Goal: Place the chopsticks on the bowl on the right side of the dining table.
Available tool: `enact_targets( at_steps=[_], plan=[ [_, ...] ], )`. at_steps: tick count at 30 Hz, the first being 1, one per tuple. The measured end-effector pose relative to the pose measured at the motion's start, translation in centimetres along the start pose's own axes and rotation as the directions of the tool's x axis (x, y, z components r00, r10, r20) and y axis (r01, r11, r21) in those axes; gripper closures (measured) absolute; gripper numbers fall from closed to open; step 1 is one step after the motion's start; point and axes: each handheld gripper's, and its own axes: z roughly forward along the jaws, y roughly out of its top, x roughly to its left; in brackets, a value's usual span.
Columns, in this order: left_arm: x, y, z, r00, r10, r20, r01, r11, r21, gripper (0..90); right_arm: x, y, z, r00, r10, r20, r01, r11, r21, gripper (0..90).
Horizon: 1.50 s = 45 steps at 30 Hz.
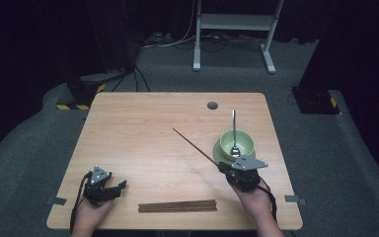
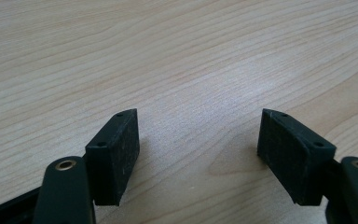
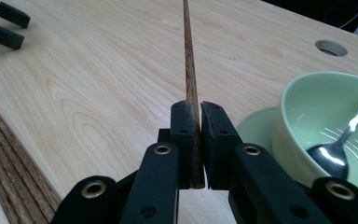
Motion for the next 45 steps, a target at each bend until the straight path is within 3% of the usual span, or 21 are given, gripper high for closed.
enact_targets(
  at_steps=[10, 18, 27, 45],
  plan=[
    [0.0, 0.0, 0.0, 1.0, -0.003, 0.003, 0.003, 1.0, 0.001, 29.5, -1.9, -0.7, -1.2, 0.9971, 0.066, 0.039, -0.065, 0.998, -0.019, 84.2],
    [0.0, 0.0, 0.0, 1.0, -0.004, 0.002, 0.004, 1.0, 0.001, 29.6, -2.7, -0.8, -1.9, 0.9945, 0.068, 0.08, -0.067, 0.998, -0.022, 84.2],
    [0.0, 0.0, 0.0, 1.0, -0.003, -0.003, 0.003, 1.0, 0.0, 29.9, -4.4, -1.7, -3.0, 0.9853, 0.122, 0.119, -0.119, 0.992, -0.031, 84.1],
    [0.0, 0.0, 0.0, 1.0, -0.002, -0.001, 0.002, 1.0, 0.0, 30.1, -5.4, -3.0, -3.1, 0.9694, 0.158, 0.188, -0.162, 0.987, 0.003, 83.9]
  ],
)
